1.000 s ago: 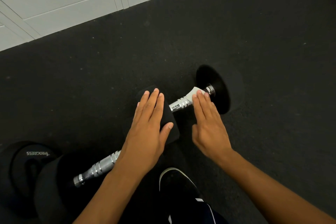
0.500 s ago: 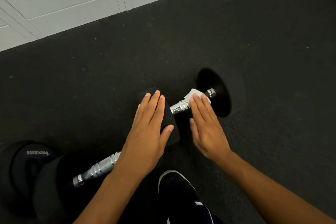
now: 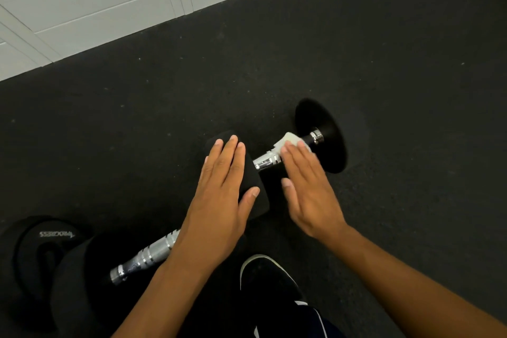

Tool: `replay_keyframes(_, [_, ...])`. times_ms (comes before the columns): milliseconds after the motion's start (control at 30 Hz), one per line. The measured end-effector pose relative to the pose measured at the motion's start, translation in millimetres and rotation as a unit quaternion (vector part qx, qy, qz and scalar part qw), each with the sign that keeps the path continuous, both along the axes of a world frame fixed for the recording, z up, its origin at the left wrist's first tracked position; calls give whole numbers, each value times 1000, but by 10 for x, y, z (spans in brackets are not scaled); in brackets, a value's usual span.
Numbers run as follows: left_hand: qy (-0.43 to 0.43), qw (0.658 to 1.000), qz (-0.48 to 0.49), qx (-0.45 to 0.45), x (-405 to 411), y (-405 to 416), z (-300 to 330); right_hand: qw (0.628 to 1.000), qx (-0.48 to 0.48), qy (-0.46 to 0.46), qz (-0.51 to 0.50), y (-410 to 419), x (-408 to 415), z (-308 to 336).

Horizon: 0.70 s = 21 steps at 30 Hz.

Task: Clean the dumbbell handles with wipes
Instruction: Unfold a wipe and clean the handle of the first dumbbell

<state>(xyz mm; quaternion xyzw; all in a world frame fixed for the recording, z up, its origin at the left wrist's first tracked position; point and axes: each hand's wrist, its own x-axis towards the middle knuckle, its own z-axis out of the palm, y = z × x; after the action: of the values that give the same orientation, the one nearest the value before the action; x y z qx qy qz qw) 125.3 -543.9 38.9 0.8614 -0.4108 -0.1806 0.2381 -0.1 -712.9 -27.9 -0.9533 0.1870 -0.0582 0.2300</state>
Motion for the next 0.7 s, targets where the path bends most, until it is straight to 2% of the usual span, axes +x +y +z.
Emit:
replay_keyframes(133, [0,1000,2,5,11,5,-5,997,16,-14,-77,-138,85,5])
replay_keyframes(267, [5,1000,-1,1,20,5,-22,1000,-1,4,-31,-110,360,165])
replay_keyframes(367, [-3,1000,4,-1,5,2,-24,999,15,-20,25,23,287,188])
replay_keyframes(500, [-24,1000,-2,7,-9,5,-43,997,30,-60,-45,19,81,125])
replay_keyframes(600, [-28,1000,-5,9,5,5,-52,996,8,-31,-84,-119,133,90])
replay_keyframes(700, [-19,1000,-3,9,20,1,-32,998,11,4,-67,-135,268,122])
